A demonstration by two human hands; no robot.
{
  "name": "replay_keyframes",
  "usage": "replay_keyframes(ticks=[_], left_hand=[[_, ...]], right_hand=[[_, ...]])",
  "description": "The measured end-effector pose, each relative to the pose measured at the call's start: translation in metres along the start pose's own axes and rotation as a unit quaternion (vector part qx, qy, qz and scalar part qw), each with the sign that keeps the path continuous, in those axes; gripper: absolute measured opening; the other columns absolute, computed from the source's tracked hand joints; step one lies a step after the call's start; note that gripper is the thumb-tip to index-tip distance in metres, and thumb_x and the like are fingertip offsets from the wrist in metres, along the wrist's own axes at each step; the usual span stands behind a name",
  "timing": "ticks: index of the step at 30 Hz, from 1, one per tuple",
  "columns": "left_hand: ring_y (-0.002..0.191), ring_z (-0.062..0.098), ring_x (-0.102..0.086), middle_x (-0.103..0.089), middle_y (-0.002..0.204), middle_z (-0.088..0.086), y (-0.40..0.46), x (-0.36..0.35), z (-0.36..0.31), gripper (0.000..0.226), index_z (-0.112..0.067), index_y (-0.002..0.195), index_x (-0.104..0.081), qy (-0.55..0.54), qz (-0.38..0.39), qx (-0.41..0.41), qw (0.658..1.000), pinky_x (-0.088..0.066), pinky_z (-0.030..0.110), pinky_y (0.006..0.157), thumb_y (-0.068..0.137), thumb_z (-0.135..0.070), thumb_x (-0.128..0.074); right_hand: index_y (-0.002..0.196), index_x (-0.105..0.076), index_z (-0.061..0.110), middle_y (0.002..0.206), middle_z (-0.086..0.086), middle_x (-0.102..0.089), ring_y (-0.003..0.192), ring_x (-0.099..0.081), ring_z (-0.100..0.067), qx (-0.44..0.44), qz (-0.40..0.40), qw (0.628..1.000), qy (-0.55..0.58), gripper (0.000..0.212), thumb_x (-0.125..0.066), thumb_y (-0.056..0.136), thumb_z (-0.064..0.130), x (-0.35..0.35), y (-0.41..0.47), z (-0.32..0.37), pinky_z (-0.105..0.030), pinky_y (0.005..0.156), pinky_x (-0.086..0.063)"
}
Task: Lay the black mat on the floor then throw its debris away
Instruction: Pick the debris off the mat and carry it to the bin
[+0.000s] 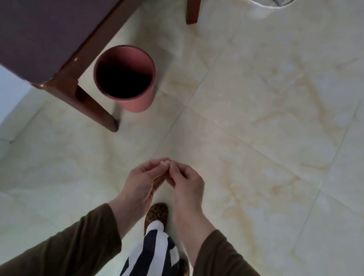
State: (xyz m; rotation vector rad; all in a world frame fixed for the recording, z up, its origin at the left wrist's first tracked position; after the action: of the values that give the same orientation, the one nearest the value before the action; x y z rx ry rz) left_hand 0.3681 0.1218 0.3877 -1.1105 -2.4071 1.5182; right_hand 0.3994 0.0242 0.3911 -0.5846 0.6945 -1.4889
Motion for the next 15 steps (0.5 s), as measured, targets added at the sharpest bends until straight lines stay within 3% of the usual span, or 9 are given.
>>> replay_keyframes(ticks=[4,9,15], left_hand=[[0.089,0.024,-0.072,-0.075,0.094,0.016,0.029,-0.024,-0.032,0.023,0.009,0.114,-0.067,-0.008,-0.012,-0.016,1.0,-0.056,0.033,0.095,0.092,0.001,-0.064],[0.087,0.021,-0.075,-0.077,0.093,0.015,0.061,-0.061,-0.057,0.016,0.003,0.107,-0.072,-0.036,-0.032,-0.022,0.999,-0.06,0.026,0.08,0.093,0.0,-0.064],[0.08,0.02,-0.075,-0.077,0.089,0.014,0.094,-0.113,-0.082,0.015,0.002,0.103,-0.072,-0.112,-0.046,-0.046,0.992,-0.059,0.024,0.073,0.092,0.0,-0.063]], right_hand=[[0.085,-0.08,0.017,0.08,-0.001,-0.078,0.071,-0.071,-0.006,0.005,0.027,1.0,-0.01,0.016,-0.07,0.091,0.007,-0.02,0.037,0.035,-0.015,0.065,-0.054],[0.08,-0.078,0.017,0.081,-0.004,-0.078,0.075,-0.072,-0.013,-0.004,0.058,0.998,-0.017,0.022,-0.067,0.092,0.002,-0.031,0.083,0.077,-0.019,0.067,-0.056],[0.082,-0.079,0.015,0.082,-0.007,-0.08,0.078,-0.075,-0.015,0.003,0.101,0.992,-0.07,0.016,-0.071,0.089,0.003,-0.035,0.14,0.135,-0.02,0.07,-0.057]])
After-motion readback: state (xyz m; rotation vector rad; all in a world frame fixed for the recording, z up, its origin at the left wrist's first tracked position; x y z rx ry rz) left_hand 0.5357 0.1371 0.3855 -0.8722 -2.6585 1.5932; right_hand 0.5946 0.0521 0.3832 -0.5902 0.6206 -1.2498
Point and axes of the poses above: each hand's wrist, its own y-axis towards the middle knuckle, its own x-axis out of the back of the hand, z = x × y, the point moved 2 cm from there along y, towards the middle knuckle
